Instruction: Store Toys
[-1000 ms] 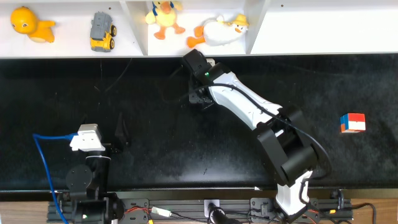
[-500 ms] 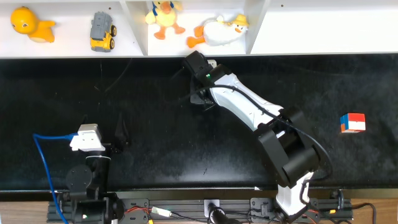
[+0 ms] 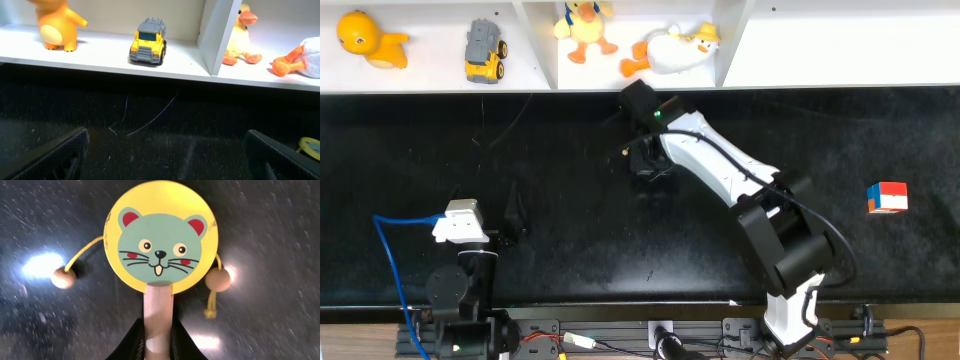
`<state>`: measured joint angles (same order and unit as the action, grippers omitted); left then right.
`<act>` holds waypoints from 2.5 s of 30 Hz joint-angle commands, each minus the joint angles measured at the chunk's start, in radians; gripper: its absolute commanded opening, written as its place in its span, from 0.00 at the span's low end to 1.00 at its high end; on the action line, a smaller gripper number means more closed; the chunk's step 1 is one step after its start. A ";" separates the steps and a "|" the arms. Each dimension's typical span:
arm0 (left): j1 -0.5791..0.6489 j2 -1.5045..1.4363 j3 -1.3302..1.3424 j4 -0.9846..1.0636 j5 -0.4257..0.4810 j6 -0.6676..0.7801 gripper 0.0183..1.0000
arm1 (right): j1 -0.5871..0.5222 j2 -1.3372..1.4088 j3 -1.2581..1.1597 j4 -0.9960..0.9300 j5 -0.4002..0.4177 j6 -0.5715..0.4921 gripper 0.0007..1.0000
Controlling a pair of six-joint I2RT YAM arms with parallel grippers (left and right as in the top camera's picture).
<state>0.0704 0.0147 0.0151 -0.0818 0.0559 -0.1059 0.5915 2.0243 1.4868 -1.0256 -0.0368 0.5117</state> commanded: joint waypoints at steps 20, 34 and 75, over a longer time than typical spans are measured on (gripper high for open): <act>-0.005 -0.012 -0.007 0.002 -0.009 -0.015 1.00 | -0.170 -0.371 -0.047 -0.383 0.276 0.156 0.04; -0.005 -0.012 -0.007 0.002 -0.009 -0.015 1.00 | -0.493 -0.382 -0.072 -0.027 0.201 -0.277 0.05; -0.005 -0.012 -0.007 0.002 -0.009 -0.015 1.00 | -0.520 -0.138 -0.071 0.498 0.130 -0.578 1.00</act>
<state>0.0704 0.0147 0.0151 -0.0814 0.0559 -0.1059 0.0715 1.8698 1.4143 -0.5148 0.1020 -0.0582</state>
